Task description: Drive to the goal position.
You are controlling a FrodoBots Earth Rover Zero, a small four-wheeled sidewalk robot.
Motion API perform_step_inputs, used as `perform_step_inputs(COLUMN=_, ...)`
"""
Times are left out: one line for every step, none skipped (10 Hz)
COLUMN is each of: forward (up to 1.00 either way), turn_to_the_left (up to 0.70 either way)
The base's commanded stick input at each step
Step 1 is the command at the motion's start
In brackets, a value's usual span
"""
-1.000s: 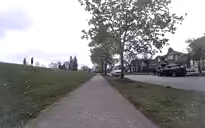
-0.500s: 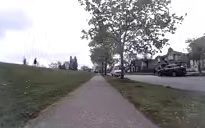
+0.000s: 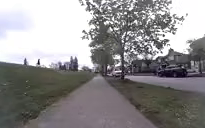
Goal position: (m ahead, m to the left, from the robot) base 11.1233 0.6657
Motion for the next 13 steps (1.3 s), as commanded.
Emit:
perform_step_inputs(forward=1.0, turn_to_the_left=0.0)
perform_step_inputs(forward=1.0, turn_to_the_left=0.0)
perform_step_inputs(forward=1.0, turn_to_the_left=0.0)
perform_step_inputs(forward=1.0, turn_to_the_left=0.0)
perform_step_inputs(forward=1.0, turn_to_the_left=0.0)
perform_step_inputs(forward=1.0, turn_to_the_left=0.0)
perform_step_inputs(forward=1.0, turn_to_the_left=0.0)
perform_step_inputs(forward=1.0, turn_to_the_left=0.0)
perform_step_inputs(forward=1.0, turn_to_the_left=0.0)
perform_step_inputs(forward=1.0, turn_to_the_left=0.0)
perform_step_inputs(forward=1.0, turn_to_the_left=0.0)
perform_step_inputs(forward=1.0, turn_to_the_left=0.0)
perform_step_inputs(forward=1.0, turn_to_the_left=0.0)
